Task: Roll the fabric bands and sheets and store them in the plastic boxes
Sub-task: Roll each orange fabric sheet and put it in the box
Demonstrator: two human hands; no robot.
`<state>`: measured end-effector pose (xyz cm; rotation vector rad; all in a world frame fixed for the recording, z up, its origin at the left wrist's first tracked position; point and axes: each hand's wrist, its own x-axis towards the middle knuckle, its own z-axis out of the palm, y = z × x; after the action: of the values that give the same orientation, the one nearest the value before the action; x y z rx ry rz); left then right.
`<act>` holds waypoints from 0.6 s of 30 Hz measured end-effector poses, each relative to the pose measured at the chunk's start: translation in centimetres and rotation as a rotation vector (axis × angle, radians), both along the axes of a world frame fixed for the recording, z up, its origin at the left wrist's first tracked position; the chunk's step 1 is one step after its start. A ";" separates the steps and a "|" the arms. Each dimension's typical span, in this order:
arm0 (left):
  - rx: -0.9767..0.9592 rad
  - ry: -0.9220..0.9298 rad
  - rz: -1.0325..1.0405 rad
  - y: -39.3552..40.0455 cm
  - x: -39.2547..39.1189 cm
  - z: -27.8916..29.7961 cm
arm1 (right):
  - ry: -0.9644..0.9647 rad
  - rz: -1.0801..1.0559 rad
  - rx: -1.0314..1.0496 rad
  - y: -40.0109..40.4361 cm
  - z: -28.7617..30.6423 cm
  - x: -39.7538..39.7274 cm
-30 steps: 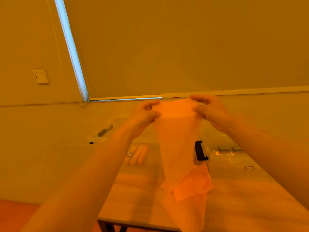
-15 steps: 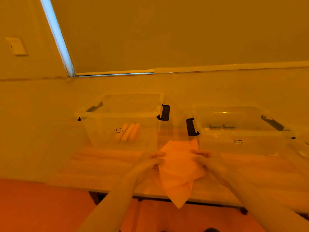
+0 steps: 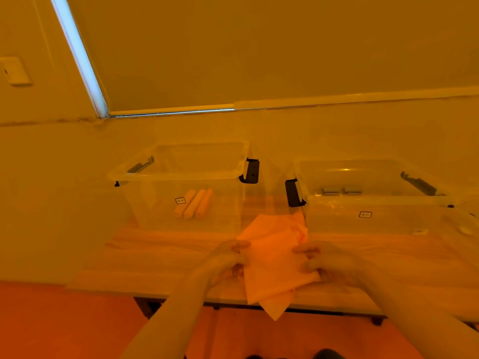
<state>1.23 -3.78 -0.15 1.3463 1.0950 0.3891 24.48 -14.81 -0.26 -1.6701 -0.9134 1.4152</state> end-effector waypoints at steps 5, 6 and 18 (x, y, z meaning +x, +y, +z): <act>0.061 0.000 0.127 0.8 0.3 -0.7 | -0.086 -0.033 0.055 0.5 -0.6 0.1; 0.068 -0.004 0.148 1.1 0.5 -0.9 | -0.099 -0.052 0.069 0.7 -0.6 0.0; 0.224 0.003 0.210 4.1 2.5 -1.7 | -0.239 -0.298 0.172 5.4 0.0 -0.3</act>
<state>3.76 0.33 -1.84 1.4308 1.2270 0.6806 24.21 -9.38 -0.30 -1.7822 -0.8464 0.9278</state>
